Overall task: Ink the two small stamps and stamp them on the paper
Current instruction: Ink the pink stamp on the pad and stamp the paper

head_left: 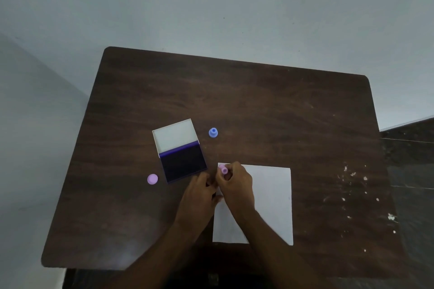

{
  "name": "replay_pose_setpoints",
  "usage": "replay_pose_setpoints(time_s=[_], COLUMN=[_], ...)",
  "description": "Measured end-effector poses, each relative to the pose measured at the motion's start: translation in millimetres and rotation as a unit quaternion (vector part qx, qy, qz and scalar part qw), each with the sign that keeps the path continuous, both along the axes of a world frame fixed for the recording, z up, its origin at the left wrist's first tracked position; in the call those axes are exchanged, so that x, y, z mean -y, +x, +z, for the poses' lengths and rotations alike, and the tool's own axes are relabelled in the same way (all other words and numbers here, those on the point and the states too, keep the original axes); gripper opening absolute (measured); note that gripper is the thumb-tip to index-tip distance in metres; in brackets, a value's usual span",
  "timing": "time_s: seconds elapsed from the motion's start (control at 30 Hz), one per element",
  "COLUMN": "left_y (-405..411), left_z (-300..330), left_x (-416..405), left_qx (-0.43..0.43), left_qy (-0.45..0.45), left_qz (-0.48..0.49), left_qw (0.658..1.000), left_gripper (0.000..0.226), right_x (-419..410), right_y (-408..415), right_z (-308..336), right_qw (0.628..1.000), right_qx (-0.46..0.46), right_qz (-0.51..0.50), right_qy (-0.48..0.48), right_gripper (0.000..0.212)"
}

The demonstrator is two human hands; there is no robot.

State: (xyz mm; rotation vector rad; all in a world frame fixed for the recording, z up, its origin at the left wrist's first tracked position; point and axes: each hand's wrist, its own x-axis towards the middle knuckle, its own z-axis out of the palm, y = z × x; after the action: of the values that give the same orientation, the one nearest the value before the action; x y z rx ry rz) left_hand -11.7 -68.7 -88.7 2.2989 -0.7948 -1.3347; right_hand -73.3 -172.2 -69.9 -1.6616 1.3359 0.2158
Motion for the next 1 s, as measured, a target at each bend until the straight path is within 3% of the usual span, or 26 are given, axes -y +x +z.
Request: replay_pose_setpoints(time_s=[0.23, 0.4, 0.73, 1.0], left_y=[-1.5, -0.2, -2.1, -3.1], left_z=[-1.4, -2.5, 0.5, 2.7], left_x=[-2.3, -0.9, -0.4, 0.6], left_qx=[0.045, 0.019, 0.074, 0.077], left_qy=[-0.042, -0.021, -0.060, -0.080], left_qz=[0.002, -0.017, 0.012, 0.020], left_qw=[0.998, 0.999, 0.995, 0.994], left_gripper=[0.048, 0.049, 0.046, 0.044], right_x=[1.6, 0.4, 7.9, 13.0], right_y=[2.3, 4.5, 17.9, 23.9], right_z=[-0.9, 0.0, 1.4, -2.5], right_qw=[1.000, 1.000, 0.998, 0.997], right_qx=[-0.010, -0.004, -0.027, -0.049], right_qz=[-0.015, -0.024, -0.029, -0.026], right_qy=[0.014, 0.003, -0.051, -0.048], right_gripper=[0.050, 0.049, 0.019, 0.018])
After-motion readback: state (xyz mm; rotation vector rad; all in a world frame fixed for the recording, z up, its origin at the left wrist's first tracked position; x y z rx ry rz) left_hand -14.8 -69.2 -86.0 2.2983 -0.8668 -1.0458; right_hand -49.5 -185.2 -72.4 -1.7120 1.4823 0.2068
